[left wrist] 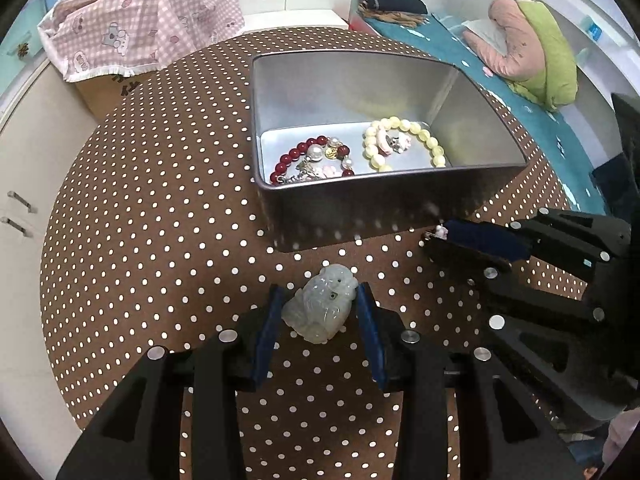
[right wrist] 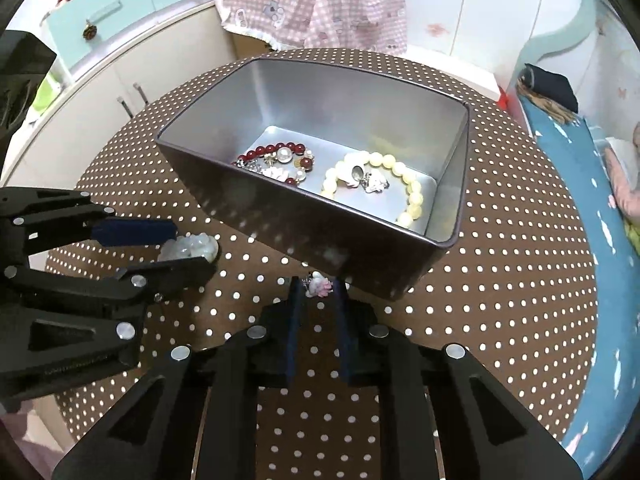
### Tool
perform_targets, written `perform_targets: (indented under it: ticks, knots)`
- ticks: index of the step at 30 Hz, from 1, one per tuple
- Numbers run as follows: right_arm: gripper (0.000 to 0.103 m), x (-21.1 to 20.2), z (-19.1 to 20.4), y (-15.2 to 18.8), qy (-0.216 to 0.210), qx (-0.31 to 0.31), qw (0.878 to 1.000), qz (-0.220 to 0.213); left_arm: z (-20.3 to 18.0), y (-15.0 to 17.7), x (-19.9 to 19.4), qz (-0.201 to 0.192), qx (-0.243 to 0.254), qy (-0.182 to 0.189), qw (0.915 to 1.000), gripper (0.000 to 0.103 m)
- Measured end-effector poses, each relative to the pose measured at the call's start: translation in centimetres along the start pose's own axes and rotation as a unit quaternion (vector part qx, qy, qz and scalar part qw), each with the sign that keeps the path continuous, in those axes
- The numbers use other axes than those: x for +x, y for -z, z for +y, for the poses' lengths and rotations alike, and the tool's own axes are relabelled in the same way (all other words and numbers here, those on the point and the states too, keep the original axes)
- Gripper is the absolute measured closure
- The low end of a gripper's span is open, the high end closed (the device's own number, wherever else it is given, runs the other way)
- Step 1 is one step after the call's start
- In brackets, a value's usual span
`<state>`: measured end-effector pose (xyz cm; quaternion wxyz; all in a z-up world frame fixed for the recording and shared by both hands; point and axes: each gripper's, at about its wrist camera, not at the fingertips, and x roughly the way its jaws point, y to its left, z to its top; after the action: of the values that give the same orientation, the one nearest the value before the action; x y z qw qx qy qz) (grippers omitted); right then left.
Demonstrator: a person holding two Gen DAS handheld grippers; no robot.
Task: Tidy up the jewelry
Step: 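Grasp the jade pendant with the left tool while the right tool grasps a pink charm, then carry the pendant and charm over the tray and lower them in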
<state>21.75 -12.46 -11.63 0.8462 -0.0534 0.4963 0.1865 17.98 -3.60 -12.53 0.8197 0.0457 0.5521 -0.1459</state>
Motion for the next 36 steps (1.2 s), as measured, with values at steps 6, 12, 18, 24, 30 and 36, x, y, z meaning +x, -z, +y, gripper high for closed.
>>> perform_targets:
  ticks: [6, 12, 18, 24, 30, 36]
  knots:
    - [0.087, -1.5, -0.3, 0.7, -0.001, 0.002, 1.0, -0.008, -0.5, -0.2, -0.8, -0.007, 0.002, 0.0, 1.0, 0.067]
    - [0.087, -3.1, -0.1, 1.2, -0.006, 0.003, 1.0, -0.013, -0.9, -0.3, -2.2, -0.02, 0.004, -0.001, 0.9998, 0.067]
    - [0.087, -4.5, 0.2, 1.7, -0.008, 0.008, 1.0, -0.022, -1.3, 0.1, -3.9, -0.035, 0.007, -0.004, 0.9993, 0.067]
    - [0.087, -6.4, 0.6, 1.5, -0.004, 0.007, 0.999, -0.04, -1.9, 0.5, -5.4, -0.049, 0.008, -0.006, 0.9988, 0.067]
    - [0.087, -8.8, 0.9, 0.8, 0.003, 0.002, 0.998, -0.065, -2.3, 0.1, -6.9, -0.065, 0.004, 0.003, 0.9979, 0.067]
    - [0.087, -10.8, 1.3, -0.2, 0.008, -0.005, 0.996, -0.085, -2.3, -0.7, -8.5, -0.083, -0.001, 0.002, 0.9965, 0.067]
